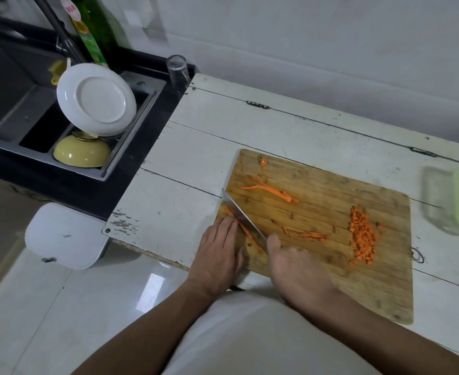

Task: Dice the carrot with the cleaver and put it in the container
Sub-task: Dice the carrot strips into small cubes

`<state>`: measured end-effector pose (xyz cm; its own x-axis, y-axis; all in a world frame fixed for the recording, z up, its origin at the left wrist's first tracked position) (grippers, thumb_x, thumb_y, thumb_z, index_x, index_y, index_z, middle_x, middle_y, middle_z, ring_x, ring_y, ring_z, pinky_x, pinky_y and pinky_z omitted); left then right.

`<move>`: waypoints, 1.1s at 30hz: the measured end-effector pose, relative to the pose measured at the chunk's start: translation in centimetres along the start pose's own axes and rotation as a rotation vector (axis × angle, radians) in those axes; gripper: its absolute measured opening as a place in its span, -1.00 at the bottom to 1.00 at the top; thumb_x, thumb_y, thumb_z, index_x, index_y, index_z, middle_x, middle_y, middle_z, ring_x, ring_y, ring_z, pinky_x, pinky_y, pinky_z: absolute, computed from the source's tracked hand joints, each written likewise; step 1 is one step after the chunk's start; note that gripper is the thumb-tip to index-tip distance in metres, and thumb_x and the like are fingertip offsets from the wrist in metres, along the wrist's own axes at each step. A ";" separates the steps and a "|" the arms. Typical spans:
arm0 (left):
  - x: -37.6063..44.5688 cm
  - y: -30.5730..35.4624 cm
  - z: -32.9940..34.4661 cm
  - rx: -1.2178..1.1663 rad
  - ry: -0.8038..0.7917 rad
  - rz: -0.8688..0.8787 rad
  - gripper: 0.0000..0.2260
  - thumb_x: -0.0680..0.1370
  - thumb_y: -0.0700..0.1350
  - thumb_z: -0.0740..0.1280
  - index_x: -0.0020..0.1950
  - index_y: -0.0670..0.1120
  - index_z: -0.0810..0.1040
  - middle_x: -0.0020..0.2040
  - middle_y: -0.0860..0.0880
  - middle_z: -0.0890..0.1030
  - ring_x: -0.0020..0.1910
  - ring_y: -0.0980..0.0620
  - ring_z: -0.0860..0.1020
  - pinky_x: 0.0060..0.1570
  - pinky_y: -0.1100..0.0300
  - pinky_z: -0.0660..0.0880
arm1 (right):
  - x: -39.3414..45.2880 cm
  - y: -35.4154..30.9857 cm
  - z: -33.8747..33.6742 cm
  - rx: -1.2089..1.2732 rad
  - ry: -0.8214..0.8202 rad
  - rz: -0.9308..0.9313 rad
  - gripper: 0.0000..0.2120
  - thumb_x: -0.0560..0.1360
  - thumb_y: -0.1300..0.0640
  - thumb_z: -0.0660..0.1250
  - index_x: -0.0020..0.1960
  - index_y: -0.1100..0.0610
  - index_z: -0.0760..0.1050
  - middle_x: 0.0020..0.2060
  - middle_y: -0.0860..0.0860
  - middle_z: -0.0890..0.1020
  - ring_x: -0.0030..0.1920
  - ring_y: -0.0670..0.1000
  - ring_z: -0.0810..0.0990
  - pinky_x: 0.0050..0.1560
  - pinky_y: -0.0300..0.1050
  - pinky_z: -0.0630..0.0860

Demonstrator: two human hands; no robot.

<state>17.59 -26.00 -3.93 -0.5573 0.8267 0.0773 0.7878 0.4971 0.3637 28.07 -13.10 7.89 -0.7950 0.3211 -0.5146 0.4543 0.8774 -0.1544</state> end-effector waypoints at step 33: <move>1.3 -0.6 -0.4 -0.025 0.046 0.052 -0.47 0.49 0.00 0.38 0.37 -0.28 0.51 0.39 -0.22 0.51 0.39 -0.24 0.44 0.36 -0.08 0.40 | -0.9 0.2 1.4 0.070 -0.098 0.112 -0.69 0.63 0.23 0.08 0.32 0.04 0.11 0.00 0.10 0.64 -0.01 0.16 0.63 -0.01 0.12 0.59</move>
<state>16.30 -25.31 -3.62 -0.5280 0.8377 0.1393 0.8094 0.4467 0.3813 29.43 -13.69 7.14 -0.6964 0.3761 -0.6112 0.5674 0.8100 -0.1481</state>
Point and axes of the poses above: each hand's wrist, its own x-axis towards the middle knuckle, its own z-axis out of the palm, y = z × x, the point moved 2 cm from there along x, towards the middle knuckle
